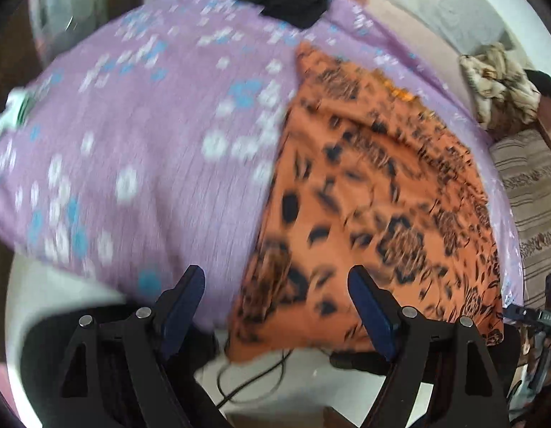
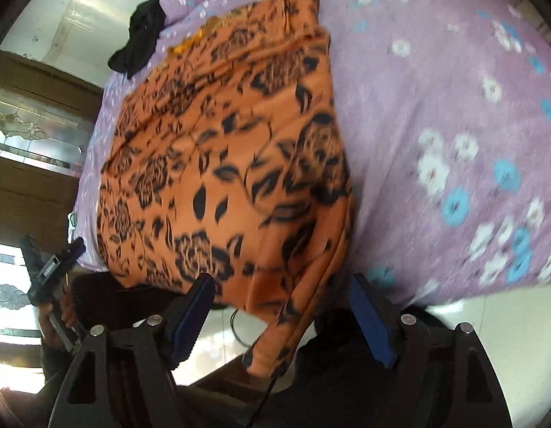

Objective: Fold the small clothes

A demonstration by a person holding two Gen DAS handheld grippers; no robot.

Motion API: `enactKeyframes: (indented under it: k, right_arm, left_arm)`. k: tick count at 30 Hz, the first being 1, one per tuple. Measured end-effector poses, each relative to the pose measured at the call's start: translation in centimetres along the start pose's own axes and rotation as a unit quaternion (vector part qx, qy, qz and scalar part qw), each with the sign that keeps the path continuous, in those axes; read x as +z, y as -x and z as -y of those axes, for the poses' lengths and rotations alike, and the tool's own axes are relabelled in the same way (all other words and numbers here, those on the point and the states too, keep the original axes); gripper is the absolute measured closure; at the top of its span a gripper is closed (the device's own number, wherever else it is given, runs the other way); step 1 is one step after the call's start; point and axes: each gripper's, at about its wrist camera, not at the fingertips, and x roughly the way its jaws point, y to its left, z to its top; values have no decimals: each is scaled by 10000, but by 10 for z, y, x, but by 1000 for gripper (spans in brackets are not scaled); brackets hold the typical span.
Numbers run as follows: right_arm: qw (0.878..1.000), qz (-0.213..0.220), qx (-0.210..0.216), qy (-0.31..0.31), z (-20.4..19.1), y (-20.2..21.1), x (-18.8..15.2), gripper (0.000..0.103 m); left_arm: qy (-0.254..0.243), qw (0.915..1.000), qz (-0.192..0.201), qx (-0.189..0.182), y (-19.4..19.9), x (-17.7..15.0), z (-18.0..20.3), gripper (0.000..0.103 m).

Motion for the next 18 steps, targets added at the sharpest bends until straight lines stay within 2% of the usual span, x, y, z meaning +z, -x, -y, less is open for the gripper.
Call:
enactKeyframes:
  k: [1,2,3,7,9,10,11,12,13,14,15,18]
  right_arm:
    - [9999,-83,-63,14,0,-5,-4,30]
    - [9993,-103,-321,155,-3,-8,-7,33]
    - [9989,-134,-413,171,-4,-11,-8,33]
    - [9992,-165,-314,155,-9,-16,-9,33]
    - [9989,-191,-355,228,-11,-21,-11,34]
    - [9989,-219,-359,229,-11,-23,-11,38]
    - [9986,-266,-397,228,-9,-28,-12,54]
    - [9984,-303,-432,198,-8,-31,-12,67]
    - [9982,-323,-462,179,-8,-35,-12,70]
    - [9981,-297,-512,191,-8,-36,-14,79]
    - [9982,-242,-516,195,-7,-33,-15,90]
    - [9993,-31,-309,196,-10,-17,-16,95]
  left_arm:
    - [85,9997,-215,-14,-8,-8,-2,20]
    - [146,9990,-427,9,-15,-15,-3,20]
    - [161,9986,-505,-13,-20,-20,-3,20]
    - [17,9982,-559,221,-37,-31,0,20]
    - [65,9973,-712,157,-49,-34,-4,20]
    - [101,9969,-773,130,-53,-36,-6,20]
    - [151,9965,-820,61,-57,-37,-9,22]
    - [232,9962,-835,-88,-59,-37,-12,29]
    - [297,9956,-854,-259,-59,-37,-13,37]
    - [287,9946,-856,-513,-58,-37,-11,56]
    - [237,9948,-848,-510,-57,-37,-10,67]
    - [99,9953,-823,-492,-51,-38,-3,92]
